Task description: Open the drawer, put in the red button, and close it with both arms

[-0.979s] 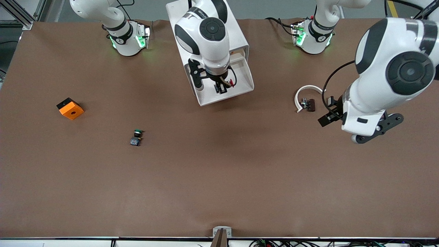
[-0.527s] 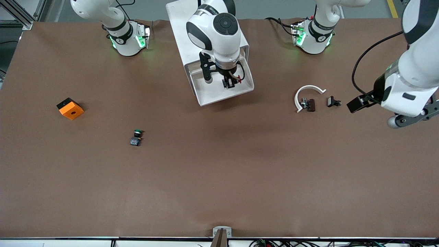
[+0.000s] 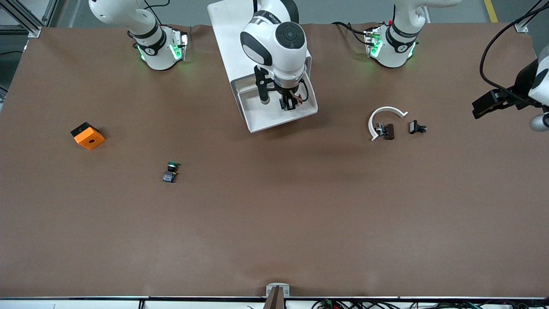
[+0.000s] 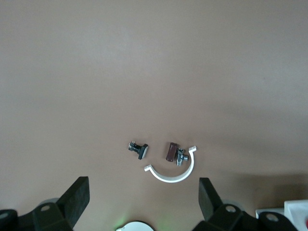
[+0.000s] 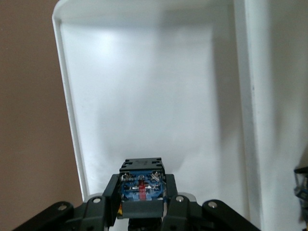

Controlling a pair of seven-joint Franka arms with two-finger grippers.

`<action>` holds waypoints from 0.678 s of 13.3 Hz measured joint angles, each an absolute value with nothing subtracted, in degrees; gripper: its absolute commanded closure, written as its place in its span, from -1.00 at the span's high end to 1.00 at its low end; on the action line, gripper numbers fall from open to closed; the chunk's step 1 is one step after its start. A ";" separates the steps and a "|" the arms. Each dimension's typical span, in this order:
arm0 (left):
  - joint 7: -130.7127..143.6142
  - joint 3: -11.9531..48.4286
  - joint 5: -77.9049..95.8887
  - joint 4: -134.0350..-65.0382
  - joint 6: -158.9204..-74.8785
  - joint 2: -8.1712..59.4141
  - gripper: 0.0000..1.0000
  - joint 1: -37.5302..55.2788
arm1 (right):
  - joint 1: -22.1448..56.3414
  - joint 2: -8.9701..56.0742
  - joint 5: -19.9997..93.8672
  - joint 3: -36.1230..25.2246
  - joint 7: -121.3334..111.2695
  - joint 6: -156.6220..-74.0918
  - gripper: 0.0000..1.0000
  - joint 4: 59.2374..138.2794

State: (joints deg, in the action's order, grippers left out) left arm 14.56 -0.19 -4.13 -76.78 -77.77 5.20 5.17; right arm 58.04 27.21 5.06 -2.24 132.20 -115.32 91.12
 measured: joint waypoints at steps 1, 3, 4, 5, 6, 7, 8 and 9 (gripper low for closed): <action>14.54 1.78 -3.58 -78.24 -77.80 3.64 1.00 2.94 | 58.07 27.36 5.06 -2.24 132.20 -115.67 -1.00 91.07; 14.53 6.63 -3.27 -81.39 -77.91 0.64 1.00 -1.73 | 58.21 27.46 5.06 -2.24 132.20 -116.35 -1.00 91.02; 14.53 7.67 -3.26 -83.25 -78.28 -0.83 1.00 -2.50 | 58.33 27.59 5.06 -2.24 132.20 -116.46 -1.00 91.00; 14.53 8.06 -3.26 -85.53 -79.58 -2.43 1.00 -2.59 | 58.41 27.79 5.06 -2.24 132.21 -116.55 -1.00 90.97; 14.53 8.23 -3.26 -88.18 -81.51 -4.16 1.00 -2.58 | 58.45 28.03 5.06 -2.24 132.21 -116.64 -1.00 90.93; 14.53 8.34 -3.23 -90.83 -83.31 -5.92 1.00 -2.54 | 58.47 28.28 5.06 -2.24 132.21 -116.77 -1.00 90.75; 14.53 8.46 -3.16 -92.93 -84.36 -7.44 1.00 -2.34 | 58.48 28.51 5.06 -2.24 132.21 -116.80 -0.42 90.47; 14.53 8.54 -3.12 -94.36 -84.76 -8.60 1.00 -1.91 | 58.49 28.65 5.06 -2.24 132.21 -116.82 0.62 90.26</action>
